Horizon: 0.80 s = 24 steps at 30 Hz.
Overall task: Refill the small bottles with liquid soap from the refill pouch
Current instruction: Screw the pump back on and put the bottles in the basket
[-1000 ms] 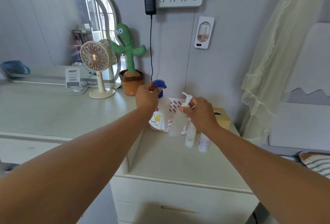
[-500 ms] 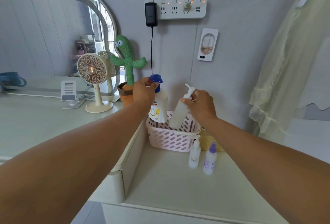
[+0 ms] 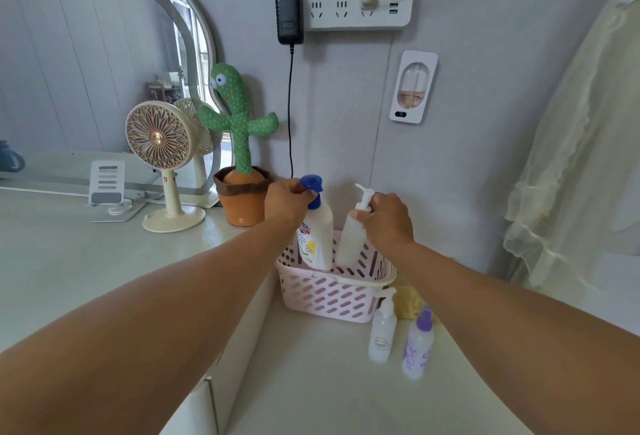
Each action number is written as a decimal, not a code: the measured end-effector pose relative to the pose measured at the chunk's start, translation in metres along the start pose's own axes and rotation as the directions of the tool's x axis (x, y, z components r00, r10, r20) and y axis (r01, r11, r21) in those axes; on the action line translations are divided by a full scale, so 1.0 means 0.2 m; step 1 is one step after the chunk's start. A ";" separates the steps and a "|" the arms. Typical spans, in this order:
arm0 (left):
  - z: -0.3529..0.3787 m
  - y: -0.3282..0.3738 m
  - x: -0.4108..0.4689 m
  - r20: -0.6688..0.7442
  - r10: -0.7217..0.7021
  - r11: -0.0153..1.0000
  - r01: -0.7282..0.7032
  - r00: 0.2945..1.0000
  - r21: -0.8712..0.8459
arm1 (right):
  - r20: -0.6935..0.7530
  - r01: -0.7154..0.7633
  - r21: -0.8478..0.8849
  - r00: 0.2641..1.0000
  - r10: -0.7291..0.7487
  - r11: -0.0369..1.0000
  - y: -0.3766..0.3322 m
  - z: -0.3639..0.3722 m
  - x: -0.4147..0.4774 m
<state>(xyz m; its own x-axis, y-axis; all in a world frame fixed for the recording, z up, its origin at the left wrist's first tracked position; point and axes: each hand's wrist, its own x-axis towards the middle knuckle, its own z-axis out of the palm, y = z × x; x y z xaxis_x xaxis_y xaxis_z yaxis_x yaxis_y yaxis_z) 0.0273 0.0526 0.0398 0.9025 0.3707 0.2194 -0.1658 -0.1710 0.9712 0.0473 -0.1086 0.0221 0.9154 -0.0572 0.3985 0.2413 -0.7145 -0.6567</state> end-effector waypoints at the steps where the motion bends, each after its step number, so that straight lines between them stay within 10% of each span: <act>1: 0.01 -0.03 0.02 0.004 -0.006 1.000 0.006 1.000 0.003 | 0.017 -0.004 -0.015 1.000 0.005 1.000 0.01 0.03 0.02; 24: 0.16 -0.45 0.23 0.000 -0.205 0.934 0.196 0.979 0.298 | 0.360 -0.057 -0.184 0.925 0.121 0.981 0.19 0.41 0.16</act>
<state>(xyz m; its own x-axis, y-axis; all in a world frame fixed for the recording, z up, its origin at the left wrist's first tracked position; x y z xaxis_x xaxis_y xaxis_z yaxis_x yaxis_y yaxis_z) 0.0959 0.0566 -0.0410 0.9171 0.3983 0.0152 0.1405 -0.3588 0.9228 0.1124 -0.0811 -0.0423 0.9920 0.1114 0.0590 0.1254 -0.8261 -0.5493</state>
